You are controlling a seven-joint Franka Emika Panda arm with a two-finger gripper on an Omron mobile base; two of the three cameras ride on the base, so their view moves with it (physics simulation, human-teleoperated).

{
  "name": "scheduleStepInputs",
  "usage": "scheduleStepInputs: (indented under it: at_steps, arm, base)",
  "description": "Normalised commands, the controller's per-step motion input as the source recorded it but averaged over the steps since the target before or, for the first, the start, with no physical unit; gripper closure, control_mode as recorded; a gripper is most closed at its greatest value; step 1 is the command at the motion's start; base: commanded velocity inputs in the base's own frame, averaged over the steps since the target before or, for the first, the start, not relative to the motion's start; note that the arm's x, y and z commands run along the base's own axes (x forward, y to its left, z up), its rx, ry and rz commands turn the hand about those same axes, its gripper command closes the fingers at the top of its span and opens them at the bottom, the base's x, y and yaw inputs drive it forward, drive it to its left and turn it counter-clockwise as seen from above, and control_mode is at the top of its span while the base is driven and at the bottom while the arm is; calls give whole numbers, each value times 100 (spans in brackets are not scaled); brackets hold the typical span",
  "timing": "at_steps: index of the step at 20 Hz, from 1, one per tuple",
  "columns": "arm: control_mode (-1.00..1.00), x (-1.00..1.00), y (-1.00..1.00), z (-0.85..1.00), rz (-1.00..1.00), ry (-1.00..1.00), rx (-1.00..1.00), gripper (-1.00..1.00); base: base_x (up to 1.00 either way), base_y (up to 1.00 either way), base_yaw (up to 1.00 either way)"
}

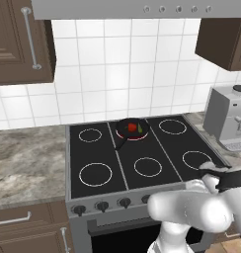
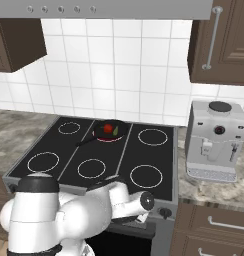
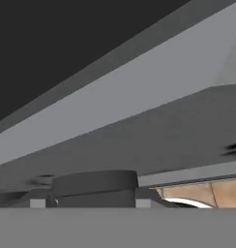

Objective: Put the lemon wedge and bell pepper in the pan. Then turn on the rear center burner and set the heat to medium.

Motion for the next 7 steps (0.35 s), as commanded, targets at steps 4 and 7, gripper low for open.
scheduleStepInputs:
  at_steps: [4, 7]
  arm:
    - [-100, 88, 0, 41, 0, 28, -58, 100]
    - [-100, 80, 0, 31, 0, 25, -59, 100]
  base:
    - [0, 0, 0]
    - [0, 0, 0]
